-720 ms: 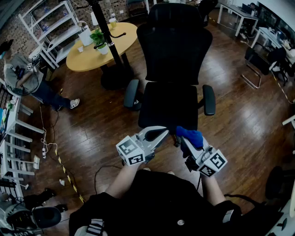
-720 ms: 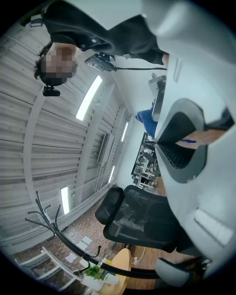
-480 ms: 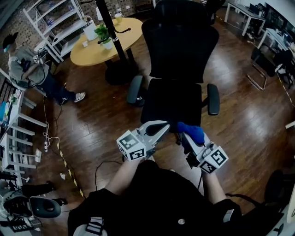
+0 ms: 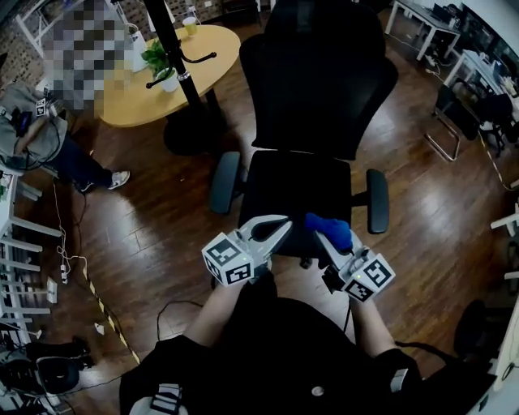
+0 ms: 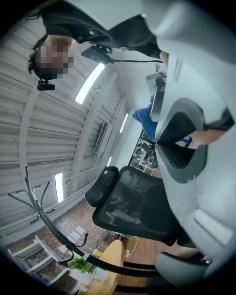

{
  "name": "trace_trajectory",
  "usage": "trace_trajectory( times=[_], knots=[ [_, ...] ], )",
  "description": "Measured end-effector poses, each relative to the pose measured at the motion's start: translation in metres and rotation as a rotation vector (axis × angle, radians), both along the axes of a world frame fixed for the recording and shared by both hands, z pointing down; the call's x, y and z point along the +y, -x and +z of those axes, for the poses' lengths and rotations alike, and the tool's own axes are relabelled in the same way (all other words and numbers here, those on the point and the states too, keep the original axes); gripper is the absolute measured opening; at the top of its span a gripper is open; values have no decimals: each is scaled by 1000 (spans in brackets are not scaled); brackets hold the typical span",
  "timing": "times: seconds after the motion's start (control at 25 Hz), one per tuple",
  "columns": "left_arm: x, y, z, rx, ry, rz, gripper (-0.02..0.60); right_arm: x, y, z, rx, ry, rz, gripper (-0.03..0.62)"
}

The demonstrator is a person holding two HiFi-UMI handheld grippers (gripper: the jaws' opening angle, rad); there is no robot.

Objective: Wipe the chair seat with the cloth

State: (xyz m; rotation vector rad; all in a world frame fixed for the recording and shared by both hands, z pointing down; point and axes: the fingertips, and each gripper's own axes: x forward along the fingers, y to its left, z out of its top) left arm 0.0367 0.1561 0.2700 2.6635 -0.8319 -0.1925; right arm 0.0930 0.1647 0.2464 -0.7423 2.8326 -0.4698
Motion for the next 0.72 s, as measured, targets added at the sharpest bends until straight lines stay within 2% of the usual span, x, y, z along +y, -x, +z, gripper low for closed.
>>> trace_trajectory(
  times=[0.16,0.36,0.48,0.6,0.72],
  knots=[
    [-65,32,10,25,33,21,0,-76,21,11,59,28,52,38],
    [-112,46,23,52,94,40,0,-149,26,30,163,54,132,38],
    [-145,57,33,92,144,-2,0,-203,34,60,203,89,165,38],
    [-183,71,59,98,191,-51,0,-266,57,115,262,131,168,38],
    [-182,71,89,103,228,-117,0,-294,73,177,268,191,164,38]
  ],
)
